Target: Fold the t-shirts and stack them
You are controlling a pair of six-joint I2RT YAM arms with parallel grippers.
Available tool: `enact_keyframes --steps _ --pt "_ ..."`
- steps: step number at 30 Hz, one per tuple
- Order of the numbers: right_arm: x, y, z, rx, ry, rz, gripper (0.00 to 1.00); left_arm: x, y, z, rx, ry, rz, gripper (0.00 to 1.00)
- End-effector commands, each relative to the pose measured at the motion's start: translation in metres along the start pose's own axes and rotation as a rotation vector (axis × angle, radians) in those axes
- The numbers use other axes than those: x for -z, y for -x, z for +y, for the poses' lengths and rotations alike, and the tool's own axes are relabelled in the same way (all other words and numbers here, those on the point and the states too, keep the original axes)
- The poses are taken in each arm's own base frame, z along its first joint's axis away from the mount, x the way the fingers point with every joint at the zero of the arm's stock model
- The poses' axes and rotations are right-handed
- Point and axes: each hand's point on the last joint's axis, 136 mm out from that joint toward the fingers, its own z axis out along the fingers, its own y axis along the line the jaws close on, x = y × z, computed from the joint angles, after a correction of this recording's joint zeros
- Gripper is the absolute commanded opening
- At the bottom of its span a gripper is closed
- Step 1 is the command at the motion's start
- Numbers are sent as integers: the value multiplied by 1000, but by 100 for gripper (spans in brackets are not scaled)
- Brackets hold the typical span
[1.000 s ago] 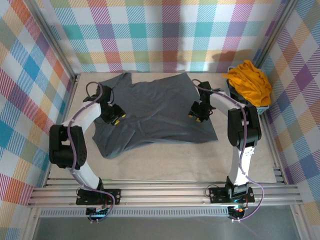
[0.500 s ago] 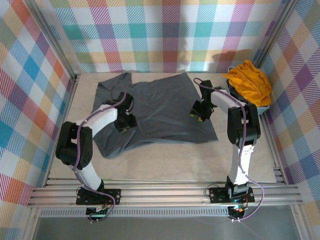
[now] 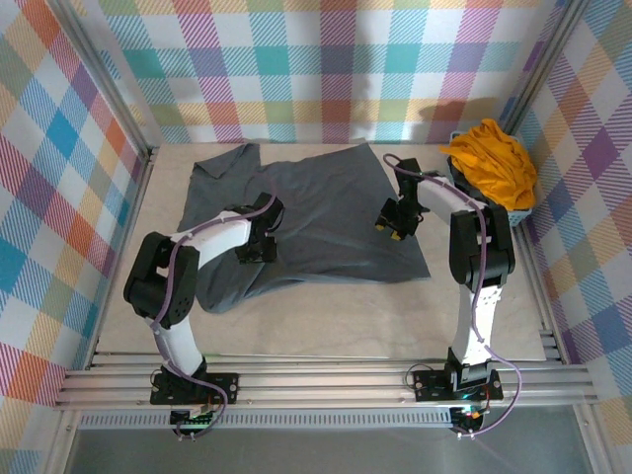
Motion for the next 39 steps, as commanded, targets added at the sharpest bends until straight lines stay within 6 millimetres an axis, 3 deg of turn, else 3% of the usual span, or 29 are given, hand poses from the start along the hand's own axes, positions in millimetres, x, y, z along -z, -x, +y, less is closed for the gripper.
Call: enact_keyframes --steps 1,6,12,16,19,25,30,39 --pt "-5 2 -2 -6 -1 22 40 5 -2 -5 -49 3 -27 46" --pt "-5 2 -3 -8 -2 25 40 -4 -7 -4 -60 24 -2 46" --pt "-4 3 -2 -12 5 21 40 -10 -5 4 -54 73 -24 34" --pt "-8 3 -3 -17 5 31 39 0 1 9 -48 86 -68 11" --pt "-8 4 -3 -21 9 31 39 6 3 10 -56 82 -89 0" --pt "-4 6 -1 -19 14 21 39 38 -2 9 -34 8 -118 0" --pt "-1 8 1 -15 18 18 39 71 -28 9 -10 -61 -101 0" --pt "1 14 0 -10 10 16 39 94 -118 26 43 -107 67 0"
